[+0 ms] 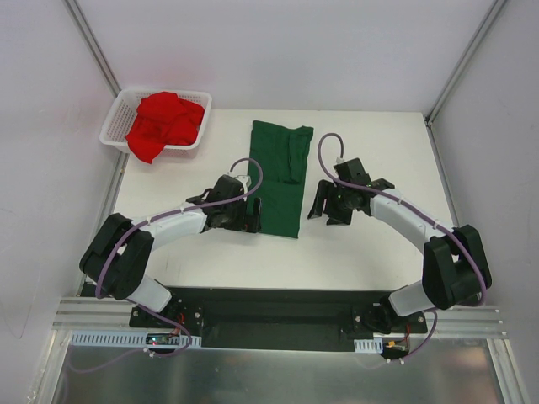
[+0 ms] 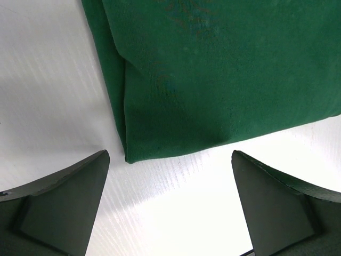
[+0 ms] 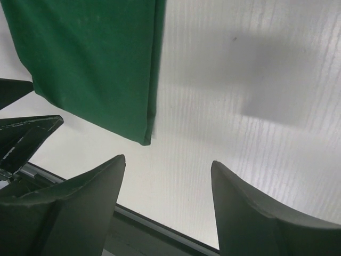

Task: Fold and stack the t-shirts
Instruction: Grab one side of the 2/3 rectangular tshirt with both arms

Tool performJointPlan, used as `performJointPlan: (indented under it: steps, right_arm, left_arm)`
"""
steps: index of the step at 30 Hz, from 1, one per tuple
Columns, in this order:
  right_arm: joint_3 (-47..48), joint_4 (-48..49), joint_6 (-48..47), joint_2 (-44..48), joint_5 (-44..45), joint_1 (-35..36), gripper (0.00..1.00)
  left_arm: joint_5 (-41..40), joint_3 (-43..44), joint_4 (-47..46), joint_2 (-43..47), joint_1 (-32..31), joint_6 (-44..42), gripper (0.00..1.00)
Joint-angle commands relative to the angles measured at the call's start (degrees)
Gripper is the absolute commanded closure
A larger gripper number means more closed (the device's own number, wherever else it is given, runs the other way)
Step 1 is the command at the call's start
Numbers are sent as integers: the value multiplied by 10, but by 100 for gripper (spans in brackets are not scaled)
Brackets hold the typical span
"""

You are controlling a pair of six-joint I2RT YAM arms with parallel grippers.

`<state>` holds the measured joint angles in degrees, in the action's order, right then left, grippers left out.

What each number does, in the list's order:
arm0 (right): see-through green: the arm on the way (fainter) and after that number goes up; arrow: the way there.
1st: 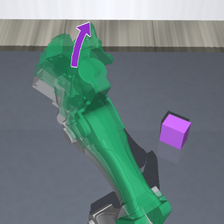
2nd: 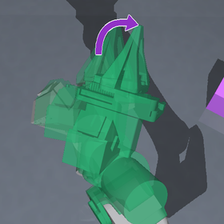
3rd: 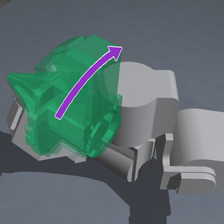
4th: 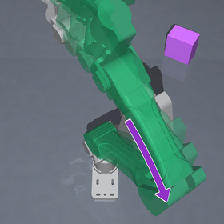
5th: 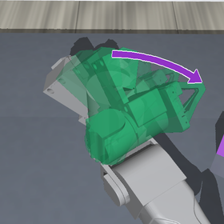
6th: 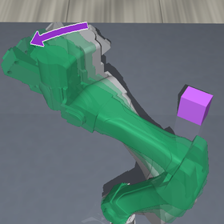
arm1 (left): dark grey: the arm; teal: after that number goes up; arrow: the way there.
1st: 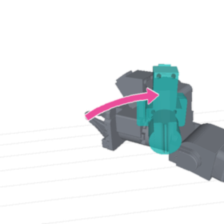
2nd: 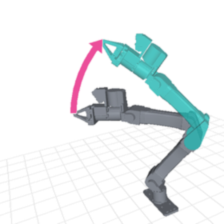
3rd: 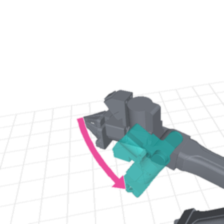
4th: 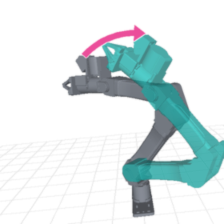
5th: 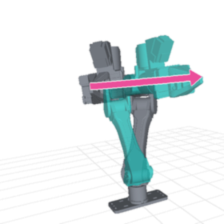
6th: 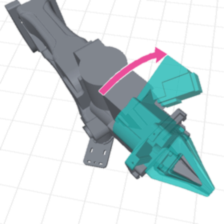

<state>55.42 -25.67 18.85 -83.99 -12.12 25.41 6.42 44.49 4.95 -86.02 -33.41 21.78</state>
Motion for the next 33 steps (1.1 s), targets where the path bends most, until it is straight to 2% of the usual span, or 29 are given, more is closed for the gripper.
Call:
performJointPlan:
  steps: [1,7,33]
  right_arm:
    - [20,-19,5,19,25,8,30]
    - [37,-32,14,7,44,17,25]
    - [56,-33,16,-14,71,41,25]
  left_arm:
    - [2,-5,-7,9,-4,-11,1]
    - [-4,-9,-14,17,-4,-16,1]
    - [-29,-40,-49,30,-4,-19,1]
